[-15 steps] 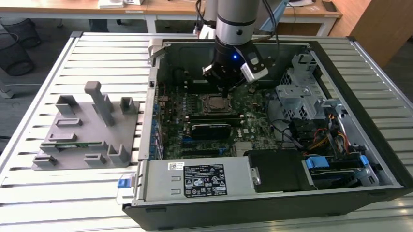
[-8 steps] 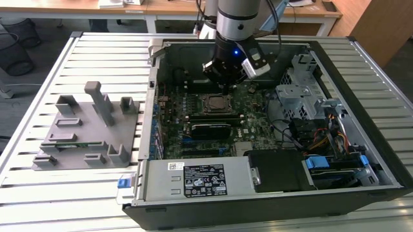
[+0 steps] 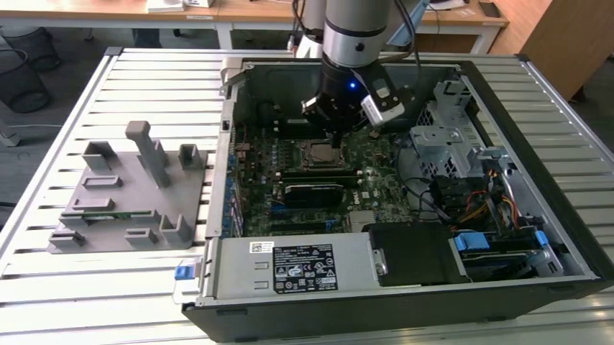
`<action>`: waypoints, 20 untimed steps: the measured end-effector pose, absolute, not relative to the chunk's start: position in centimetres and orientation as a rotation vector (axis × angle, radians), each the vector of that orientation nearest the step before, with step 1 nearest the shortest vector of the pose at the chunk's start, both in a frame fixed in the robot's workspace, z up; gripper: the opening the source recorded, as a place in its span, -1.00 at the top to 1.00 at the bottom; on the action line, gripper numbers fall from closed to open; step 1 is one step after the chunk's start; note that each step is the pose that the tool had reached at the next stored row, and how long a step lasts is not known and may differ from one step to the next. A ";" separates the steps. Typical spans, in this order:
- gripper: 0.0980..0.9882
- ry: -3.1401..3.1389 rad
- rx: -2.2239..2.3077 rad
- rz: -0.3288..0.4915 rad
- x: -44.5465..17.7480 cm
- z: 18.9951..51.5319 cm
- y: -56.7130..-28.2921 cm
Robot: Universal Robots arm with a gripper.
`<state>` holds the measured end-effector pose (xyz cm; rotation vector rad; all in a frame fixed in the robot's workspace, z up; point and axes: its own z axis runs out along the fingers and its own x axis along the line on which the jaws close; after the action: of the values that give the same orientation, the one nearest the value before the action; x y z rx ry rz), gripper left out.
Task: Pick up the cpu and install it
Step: 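Install the second cpu locking lever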
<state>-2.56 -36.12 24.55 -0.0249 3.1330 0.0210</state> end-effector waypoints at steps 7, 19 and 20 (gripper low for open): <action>0.98 3.133 -0.025 0.056 -2.6 24.5 -36.7; 0.98 3.131 -0.025 0.126 -3.1 23.9 -38.6; 0.98 3.131 -0.025 0.126 -3.4 23.8 -38.6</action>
<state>-3.44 -38.58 23.83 -0.0247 3.1305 0.1263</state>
